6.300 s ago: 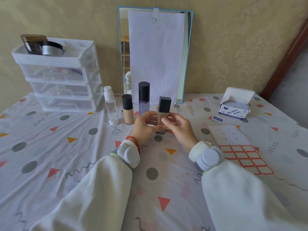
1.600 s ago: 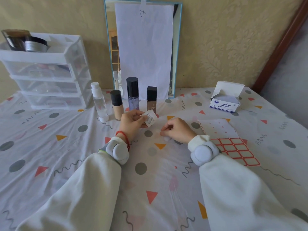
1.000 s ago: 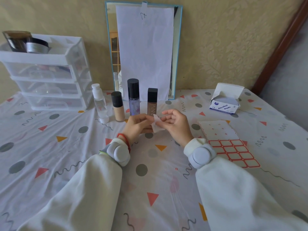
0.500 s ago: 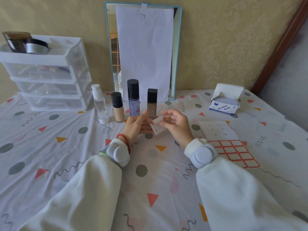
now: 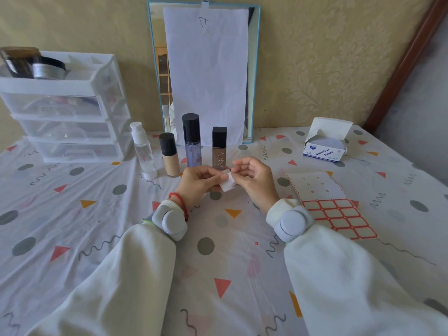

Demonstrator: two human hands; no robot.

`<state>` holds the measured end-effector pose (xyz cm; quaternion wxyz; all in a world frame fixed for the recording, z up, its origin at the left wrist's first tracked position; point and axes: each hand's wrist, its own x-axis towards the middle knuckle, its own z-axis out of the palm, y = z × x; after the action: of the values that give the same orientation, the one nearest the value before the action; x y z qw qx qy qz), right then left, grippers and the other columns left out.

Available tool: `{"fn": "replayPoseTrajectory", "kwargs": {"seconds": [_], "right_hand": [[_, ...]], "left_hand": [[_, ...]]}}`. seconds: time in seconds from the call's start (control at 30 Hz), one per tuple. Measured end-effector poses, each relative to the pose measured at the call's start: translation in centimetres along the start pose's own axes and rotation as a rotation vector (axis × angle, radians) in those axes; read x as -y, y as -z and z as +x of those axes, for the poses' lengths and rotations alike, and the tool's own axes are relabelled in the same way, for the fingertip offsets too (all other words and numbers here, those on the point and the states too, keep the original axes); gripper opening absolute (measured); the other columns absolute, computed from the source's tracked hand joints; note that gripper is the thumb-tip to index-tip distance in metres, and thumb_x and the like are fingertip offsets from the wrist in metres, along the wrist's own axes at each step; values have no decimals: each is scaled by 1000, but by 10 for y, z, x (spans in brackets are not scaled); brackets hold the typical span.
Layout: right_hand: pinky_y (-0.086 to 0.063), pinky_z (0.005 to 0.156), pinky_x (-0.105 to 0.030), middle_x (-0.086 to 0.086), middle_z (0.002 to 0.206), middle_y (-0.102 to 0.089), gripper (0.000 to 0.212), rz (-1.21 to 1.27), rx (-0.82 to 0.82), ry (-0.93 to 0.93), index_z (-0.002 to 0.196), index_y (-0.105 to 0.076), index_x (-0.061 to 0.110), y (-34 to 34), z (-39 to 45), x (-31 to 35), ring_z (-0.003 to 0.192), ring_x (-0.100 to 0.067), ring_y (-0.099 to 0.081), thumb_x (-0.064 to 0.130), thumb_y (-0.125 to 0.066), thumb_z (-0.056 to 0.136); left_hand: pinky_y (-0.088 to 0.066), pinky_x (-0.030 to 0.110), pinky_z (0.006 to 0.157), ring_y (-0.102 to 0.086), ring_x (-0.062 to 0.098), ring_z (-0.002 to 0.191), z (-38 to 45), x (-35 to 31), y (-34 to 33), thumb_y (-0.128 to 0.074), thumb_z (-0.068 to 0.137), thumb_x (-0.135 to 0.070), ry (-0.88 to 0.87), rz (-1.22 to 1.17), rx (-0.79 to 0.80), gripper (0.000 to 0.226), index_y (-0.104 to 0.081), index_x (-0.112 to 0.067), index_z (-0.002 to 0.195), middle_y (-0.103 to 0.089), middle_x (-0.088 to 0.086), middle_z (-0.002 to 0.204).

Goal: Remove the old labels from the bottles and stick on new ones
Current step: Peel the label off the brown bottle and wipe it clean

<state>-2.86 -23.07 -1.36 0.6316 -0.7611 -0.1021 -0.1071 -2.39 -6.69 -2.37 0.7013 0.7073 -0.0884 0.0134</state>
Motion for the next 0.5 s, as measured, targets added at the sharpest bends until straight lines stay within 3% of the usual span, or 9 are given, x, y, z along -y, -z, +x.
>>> {"fn": "replayPoseTrajectory", "kwargs": {"seconds": [0.1, 0.2, 0.3, 0.4, 0.5], "right_hand": [[-54, 88, -36, 2, 97, -66, 11, 31, -65, -18, 101, -63, 14, 1, 2, 2, 95, -16, -64, 14, -64, 90], [-54, 83, -24, 6, 101, -65, 33, 19, -1, -116, 114, -59, 18, 1, 2, 0, 92, -6, -65, 31, -70, 86], [-55, 74, -20, 0, 91, -69, 32, -48, 112, -124, 115, -65, 5, -3, 0, -4, 84, -7, -67, 21, -68, 88], [-58, 78, -32, -13, 93, -72, 19, -94, 106, -97, 103, -71, 0, -5, 0, -6, 85, -26, -69, 12, -63, 91], [-58, 78, -38, -17, 92, -72, 15, -70, 75, -95, 97, -71, 1, -5, 0, -7, 84, -31, -69, 12, -65, 90]], "left_hand": [[-57, 22, 65, -70, 12, 68, 1, 0, 0, -70, 83, -5, -11, 15, -58, 5, -70, -6, 78, -73, -3, 71], [-59, 29, 69, -69, 16, 69, 0, 0, -1, -70, 82, -4, -33, 37, -66, 3, -69, -4, 80, -72, 7, 75], [-60, 36, 70, -70, 26, 73, -2, -2, 0, -74, 78, -2, -83, 64, -78, 11, -65, -6, 84, -71, 20, 81], [-60, 33, 67, -72, 24, 73, -1, -3, 1, -76, 77, -5, -67, 84, -100, 27, -61, -16, 96, -72, 12, 78], [-60, 34, 68, -71, 23, 72, 2, 0, 2, -74, 80, -8, -39, 99, -78, 17, -65, -14, 93, -71, 10, 78]]}}
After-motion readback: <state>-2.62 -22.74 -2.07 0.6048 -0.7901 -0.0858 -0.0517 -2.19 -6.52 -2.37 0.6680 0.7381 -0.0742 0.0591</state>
